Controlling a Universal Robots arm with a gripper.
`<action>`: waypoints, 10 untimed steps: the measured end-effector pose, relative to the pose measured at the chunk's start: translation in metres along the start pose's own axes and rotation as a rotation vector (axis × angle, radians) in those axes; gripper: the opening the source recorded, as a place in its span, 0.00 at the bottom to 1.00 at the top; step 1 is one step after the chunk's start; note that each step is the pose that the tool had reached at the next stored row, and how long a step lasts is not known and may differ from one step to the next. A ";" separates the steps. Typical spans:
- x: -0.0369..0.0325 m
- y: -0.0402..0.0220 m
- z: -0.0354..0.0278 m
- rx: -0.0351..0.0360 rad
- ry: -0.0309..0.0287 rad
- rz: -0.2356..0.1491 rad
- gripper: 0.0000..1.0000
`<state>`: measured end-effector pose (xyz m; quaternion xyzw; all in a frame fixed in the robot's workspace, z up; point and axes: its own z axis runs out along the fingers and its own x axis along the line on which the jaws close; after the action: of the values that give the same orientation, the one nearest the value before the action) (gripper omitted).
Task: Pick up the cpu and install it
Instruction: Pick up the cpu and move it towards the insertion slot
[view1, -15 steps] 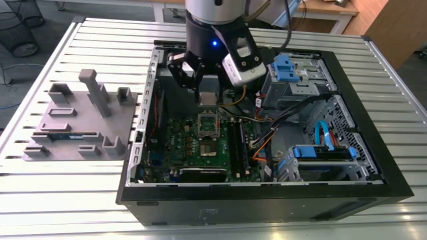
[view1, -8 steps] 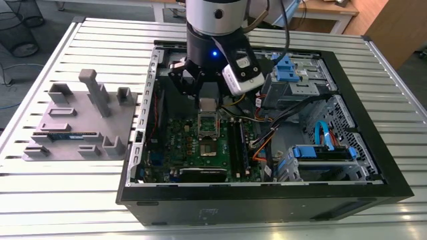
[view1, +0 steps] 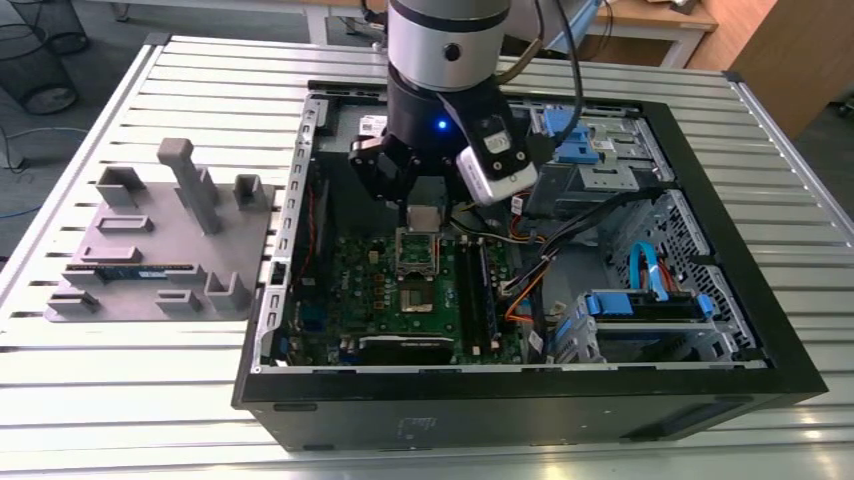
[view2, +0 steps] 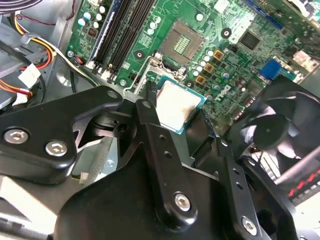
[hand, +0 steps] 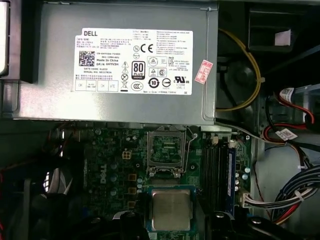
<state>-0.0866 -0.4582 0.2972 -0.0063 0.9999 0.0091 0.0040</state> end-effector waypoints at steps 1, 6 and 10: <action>-0.0005 0.0000 0.0019 0.0001 0.0012 0.000 0.47; -0.0007 -0.0002 0.0084 -0.0001 0.0025 0.000 0.47; -0.0007 -0.0003 0.0136 0.0000 0.0026 0.000 0.47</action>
<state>-0.0858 -0.4583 0.2836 -0.0063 0.9999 0.0091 0.0027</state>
